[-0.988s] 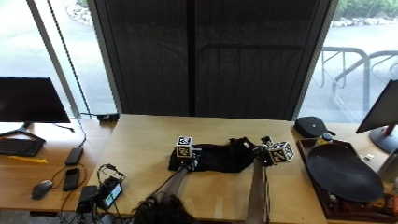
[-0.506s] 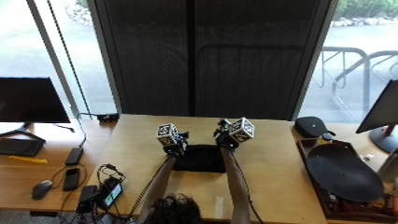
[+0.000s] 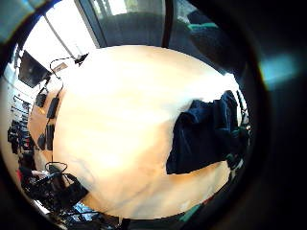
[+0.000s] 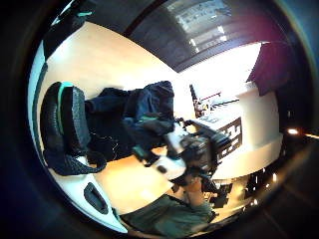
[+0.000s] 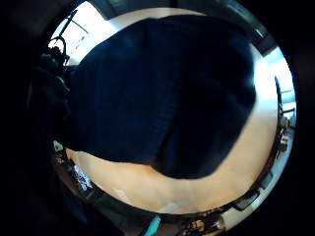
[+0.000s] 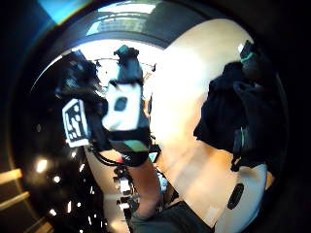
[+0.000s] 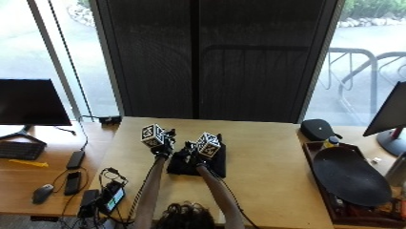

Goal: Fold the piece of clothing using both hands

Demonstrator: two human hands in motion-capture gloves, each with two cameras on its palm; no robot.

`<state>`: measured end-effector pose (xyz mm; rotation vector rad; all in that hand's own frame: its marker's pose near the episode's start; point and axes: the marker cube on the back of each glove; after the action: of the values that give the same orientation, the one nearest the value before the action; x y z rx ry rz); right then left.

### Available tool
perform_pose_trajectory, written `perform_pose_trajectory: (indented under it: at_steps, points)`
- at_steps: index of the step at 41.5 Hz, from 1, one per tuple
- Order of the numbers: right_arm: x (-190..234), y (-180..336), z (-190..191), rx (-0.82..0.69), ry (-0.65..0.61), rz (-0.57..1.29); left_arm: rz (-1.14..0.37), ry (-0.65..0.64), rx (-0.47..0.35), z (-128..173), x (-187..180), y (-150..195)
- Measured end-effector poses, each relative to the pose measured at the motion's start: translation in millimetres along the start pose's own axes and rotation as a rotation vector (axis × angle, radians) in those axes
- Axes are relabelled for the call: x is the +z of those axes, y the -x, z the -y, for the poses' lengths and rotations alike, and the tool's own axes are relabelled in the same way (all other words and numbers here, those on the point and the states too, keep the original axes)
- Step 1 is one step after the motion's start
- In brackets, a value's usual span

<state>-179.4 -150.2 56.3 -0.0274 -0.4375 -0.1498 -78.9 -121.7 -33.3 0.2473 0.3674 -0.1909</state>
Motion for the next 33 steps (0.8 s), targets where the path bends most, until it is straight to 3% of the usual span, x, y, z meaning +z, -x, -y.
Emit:
perform_pose_trajectory:
  at_steps: [9,15,20,24,27,33]
  points:
    - [54,1,-11,-0.062,0.086,-0.010,0.024,0.077,-0.038,-11,18,6]
    - [63,1,-20,-0.143,0.172,-0.008,0.061,0.091,-0.034,-11,28,7]
    - [47,-2,-26,-0.174,0.281,0.176,0.107,0.088,-0.022,-13,26,7]
    - [7,-12,-36,-0.169,0.335,0.431,0.264,0.024,-0.021,-5,19,22]
    - [-24,-25,-35,-0.275,0.273,0.464,0.259,-0.015,0.010,-1,16,14]
    - [-88,-63,-23,-0.237,-0.020,0.028,0.342,-0.048,0.031,0,9,2]
